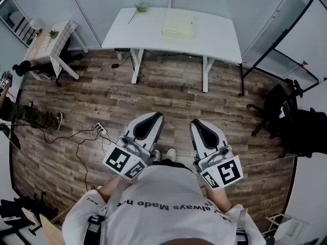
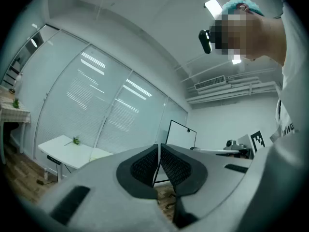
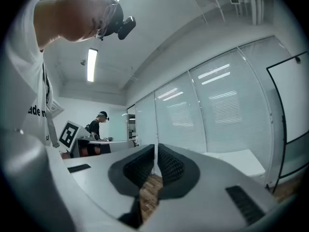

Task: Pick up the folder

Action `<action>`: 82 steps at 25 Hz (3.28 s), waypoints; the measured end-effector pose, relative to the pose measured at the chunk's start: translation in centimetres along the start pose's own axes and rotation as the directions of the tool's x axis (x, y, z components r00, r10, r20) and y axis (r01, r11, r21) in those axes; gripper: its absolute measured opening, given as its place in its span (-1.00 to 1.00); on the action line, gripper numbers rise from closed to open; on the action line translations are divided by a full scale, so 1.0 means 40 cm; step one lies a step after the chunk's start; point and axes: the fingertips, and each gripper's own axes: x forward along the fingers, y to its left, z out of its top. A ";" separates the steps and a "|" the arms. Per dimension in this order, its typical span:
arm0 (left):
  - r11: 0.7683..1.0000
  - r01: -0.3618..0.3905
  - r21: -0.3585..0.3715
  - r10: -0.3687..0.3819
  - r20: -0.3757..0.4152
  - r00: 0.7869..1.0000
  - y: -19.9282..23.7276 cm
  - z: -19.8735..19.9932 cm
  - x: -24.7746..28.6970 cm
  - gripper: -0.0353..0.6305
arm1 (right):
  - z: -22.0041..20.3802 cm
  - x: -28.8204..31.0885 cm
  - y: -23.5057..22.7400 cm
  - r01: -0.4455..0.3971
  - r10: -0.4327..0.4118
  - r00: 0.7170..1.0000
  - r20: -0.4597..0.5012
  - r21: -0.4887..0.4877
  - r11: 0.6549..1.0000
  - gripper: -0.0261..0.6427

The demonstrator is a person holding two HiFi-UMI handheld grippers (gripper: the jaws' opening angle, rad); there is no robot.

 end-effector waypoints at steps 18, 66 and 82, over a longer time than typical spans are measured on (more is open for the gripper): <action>0.997 -0.073 -0.012 0.073 -0.032 0.997 0.049 -0.067 0.161 -0.82 | -0.034 0.036 -0.211 0.022 -0.021 0.999 -0.025 0.046 0.999 -0.83; 0.999 -0.019 -0.039 0.017 -0.059 0.998 0.841 0.074 0.782 -0.82 | -0.033 0.918 -0.742 0.070 -0.066 0.997 -0.047 0.095 0.993 -0.84; 0.997 -0.066 -0.046 0.063 -0.065 0.996 0.901 0.046 1.189 -0.82 | 0.007 1.026 -1.145 0.028 -0.023 0.998 -0.051 0.103 0.994 -0.84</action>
